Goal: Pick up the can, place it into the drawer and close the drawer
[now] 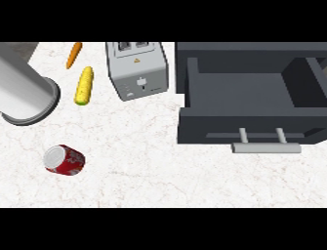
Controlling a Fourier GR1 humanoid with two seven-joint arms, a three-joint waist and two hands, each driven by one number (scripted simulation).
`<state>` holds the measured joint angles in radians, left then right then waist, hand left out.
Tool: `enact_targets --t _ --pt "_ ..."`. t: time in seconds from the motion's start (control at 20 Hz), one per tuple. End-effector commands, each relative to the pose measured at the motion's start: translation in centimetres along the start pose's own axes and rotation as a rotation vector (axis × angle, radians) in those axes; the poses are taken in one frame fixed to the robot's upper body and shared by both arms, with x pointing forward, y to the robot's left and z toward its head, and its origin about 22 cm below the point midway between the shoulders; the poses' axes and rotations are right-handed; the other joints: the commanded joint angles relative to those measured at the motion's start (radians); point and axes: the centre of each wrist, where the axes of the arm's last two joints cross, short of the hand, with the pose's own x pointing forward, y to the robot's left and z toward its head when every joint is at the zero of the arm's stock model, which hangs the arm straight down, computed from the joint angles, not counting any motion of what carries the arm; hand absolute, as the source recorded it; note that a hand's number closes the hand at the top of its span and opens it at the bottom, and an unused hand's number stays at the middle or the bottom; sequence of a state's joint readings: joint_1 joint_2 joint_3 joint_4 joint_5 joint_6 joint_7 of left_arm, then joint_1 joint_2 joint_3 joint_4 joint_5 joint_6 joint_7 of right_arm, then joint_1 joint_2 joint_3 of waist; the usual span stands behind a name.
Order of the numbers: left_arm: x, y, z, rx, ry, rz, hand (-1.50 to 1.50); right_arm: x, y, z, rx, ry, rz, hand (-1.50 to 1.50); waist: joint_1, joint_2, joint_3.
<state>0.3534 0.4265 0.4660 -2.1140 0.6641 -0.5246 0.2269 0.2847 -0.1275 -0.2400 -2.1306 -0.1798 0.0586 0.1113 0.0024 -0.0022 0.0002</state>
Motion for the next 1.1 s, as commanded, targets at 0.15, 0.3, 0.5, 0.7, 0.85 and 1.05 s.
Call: enact_targets --t 0.15,0.3,0.5,0.7,0.85,1.05 --pt "0.5 1.8 1.0 0.055 0.034 0.097 -1.5 0.8 -1.1 1.3 0.002 0.014 0.011 -1.5 -0.002 0.001 0.0" --pt "0.1 2.5 -0.4 0.066 0.063 0.167 -1.5 0.5 -3.9 1.8 0.032 0.005 0.014 -1.5 -0.009 0.001 0.0" --pt "-0.4 2.7 -0.2 0.055 0.086 0.229 -1.5 -0.1 -2.7 2.9 0.025 -0.006 -0.003 -1.5 -0.006 0.001 0.0" --pt "-0.8 1.4 -2.1 0.041 0.116 0.28 -1.5 -0.3 -4.0 1.9 0.013 -0.004 -0.013 -1.5 -0.005 0.002 0.0" --pt "-2.4 1.4 -4.4 0.017 0.15 0.299 -1.5 0.7 -4.8 3.3 0.018 -0.012 -0.005 -1.5 -0.016 0.003 0.0" --pt "-3.9 -1.1 -4.3 0.037 0.147 0.318 -1.5 2.0 -5.4 4.0 0.012 -0.011 -0.013 -1.5 -0.011 0.001 0.0"
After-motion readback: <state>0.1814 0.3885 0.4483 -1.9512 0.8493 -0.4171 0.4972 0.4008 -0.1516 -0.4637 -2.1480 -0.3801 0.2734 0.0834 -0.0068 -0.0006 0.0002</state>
